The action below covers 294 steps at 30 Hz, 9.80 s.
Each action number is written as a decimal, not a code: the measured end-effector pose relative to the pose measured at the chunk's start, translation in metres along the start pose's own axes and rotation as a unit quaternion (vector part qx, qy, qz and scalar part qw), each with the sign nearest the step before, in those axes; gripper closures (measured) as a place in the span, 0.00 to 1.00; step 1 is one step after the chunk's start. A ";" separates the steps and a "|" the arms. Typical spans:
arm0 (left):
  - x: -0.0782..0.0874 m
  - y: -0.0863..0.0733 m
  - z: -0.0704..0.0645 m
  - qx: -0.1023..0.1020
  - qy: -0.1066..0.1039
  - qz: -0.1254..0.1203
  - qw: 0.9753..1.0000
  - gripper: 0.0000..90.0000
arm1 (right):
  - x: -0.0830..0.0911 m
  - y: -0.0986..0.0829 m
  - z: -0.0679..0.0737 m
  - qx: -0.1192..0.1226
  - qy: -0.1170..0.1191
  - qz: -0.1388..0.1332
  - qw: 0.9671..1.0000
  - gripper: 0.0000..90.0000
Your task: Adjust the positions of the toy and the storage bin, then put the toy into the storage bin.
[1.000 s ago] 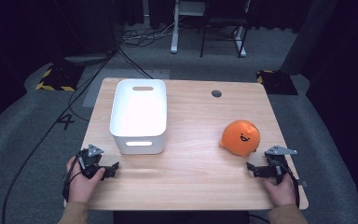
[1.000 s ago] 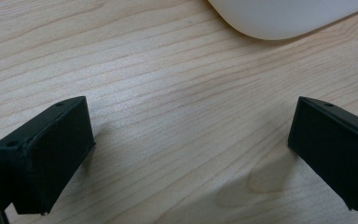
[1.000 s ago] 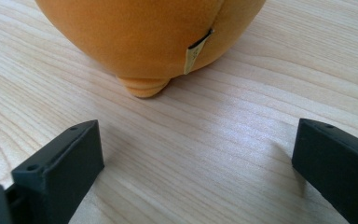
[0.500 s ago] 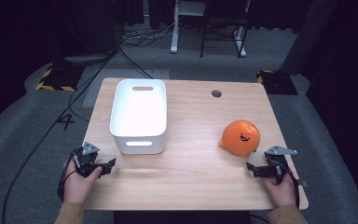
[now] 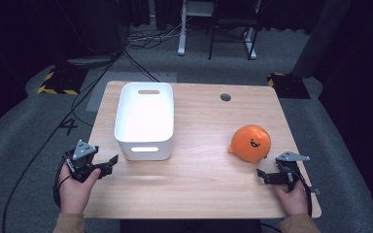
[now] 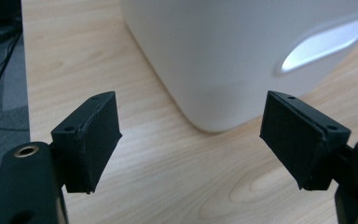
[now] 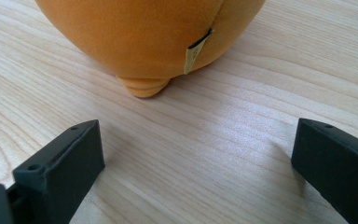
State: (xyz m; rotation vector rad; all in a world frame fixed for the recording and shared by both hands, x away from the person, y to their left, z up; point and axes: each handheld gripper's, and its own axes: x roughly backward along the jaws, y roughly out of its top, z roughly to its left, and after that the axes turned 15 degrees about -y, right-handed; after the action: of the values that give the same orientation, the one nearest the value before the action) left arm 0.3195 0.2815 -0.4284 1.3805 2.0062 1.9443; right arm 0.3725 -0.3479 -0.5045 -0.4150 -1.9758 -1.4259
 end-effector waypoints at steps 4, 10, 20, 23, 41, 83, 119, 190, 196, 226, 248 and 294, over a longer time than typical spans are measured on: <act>0.006 0.009 -0.002 -0.003 -0.003 -0.023 1.000 0.23 | 0.000 0.000 0.000 0.000 0.000 0.000 1.000 0.02; 0.009 0.020 -0.005 -0.009 -0.011 -0.039 0.999 0.22 | 0.000 0.000 0.000 0.000 0.000 0.000 1.000 0.02; 0.008 0.049 -0.013 -0.029 -0.001 -0.036 0.999 0.21 | 0.000 0.000 0.000 0.000 0.000 0.000 1.000 0.02; 0.004 0.058 -0.014 -0.039 0.011 -0.029 0.999 0.21 | 0.000 0.000 0.000 0.000 0.000 0.000 1.000 0.02; -0.030 0.075 0.009 -0.015 0.016 -0.056 0.998 0.34 | 0.000 0.000 0.000 -0.001 -0.002 0.000 1.000 0.03; -0.040 0.039 -0.034 -0.018 -0.066 -0.077 0.995 0.50 | 0.000 0.000 0.000 -0.001 -0.002 0.000 1.000 0.03; -0.056 0.020 -0.139 -0.061 -0.130 -0.058 0.988 0.37 | 0.000 0.000 0.000 -0.001 -0.001 -0.001 1.000 0.03; -0.079 0.010 0.005 -0.026 -0.025 0.065 0.997 0.20 | 0.000 0.000 0.001 -0.004 -0.001 -0.003 1.000 0.04; -0.085 -0.002 0.019 -0.013 -0.023 0.093 0.995 0.20 | 0.001 0.000 0.001 -0.002 0.002 -0.004 1.000 0.07; -0.102 -0.016 0.033 -0.035 -0.035 0.126 0.991 0.09 | 0.023 0.001 -0.003 0.000 0.015 -0.016 1.000 0.48; -0.101 -0.016 0.031 -0.036 -0.029 0.123 0.991 0.10 | 0.060 0.038 -0.018 -0.026 0.049 -0.088 0.995 0.54; -0.101 -0.017 0.030 -0.037 -0.027 0.120 0.992 0.10 | 0.031 0.117 -0.019 -0.043 0.079 -0.109 0.990 0.55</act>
State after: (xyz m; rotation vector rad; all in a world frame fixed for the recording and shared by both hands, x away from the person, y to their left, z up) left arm 0.3891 0.2490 -0.5031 1.7067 1.7959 2.0225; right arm 0.4259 -0.3274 -0.3964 -0.1196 -1.8822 -1.6310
